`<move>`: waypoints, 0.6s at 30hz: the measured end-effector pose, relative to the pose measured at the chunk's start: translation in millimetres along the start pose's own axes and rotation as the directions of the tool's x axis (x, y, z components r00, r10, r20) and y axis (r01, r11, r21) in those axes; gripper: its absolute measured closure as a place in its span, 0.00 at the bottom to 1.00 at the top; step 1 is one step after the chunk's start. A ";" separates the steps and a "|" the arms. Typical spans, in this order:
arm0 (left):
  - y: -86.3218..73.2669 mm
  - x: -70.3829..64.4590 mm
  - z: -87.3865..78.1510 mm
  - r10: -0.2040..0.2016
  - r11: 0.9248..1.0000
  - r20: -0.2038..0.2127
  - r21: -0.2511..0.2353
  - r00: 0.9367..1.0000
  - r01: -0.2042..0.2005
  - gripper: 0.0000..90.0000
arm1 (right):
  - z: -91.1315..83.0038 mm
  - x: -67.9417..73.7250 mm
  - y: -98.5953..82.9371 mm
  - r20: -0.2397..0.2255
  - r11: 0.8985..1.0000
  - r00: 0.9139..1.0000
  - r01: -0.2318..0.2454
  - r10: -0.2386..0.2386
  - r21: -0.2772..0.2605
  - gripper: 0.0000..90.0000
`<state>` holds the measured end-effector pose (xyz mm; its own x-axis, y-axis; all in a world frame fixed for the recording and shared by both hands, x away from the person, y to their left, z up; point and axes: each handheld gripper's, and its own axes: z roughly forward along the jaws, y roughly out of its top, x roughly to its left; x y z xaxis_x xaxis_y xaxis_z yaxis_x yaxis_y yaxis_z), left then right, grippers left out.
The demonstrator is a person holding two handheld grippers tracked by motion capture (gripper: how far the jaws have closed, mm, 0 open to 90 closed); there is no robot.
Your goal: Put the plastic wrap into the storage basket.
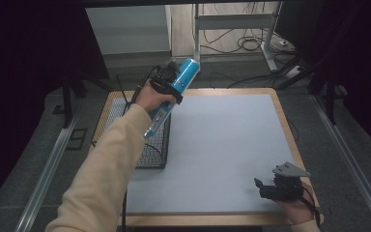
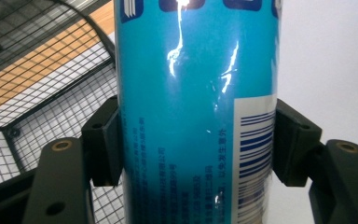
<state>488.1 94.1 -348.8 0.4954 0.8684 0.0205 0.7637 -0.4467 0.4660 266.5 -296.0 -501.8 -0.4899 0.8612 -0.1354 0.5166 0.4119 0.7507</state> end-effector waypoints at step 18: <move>-21.8 32.2 16.1 -0.044 0.999 -0.045 0.030 0.998 0.046 0.35 | 1.1 0.2 -0.5 0.003 1.000 1.000 0.000 0.000 0.006 0.12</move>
<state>494.1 128.3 -372.5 0.4420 0.8961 0.0398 0.7975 -0.4129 0.4400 267.0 -295.7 -502.9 -0.4879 0.8621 -0.1369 0.5213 0.4135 0.7465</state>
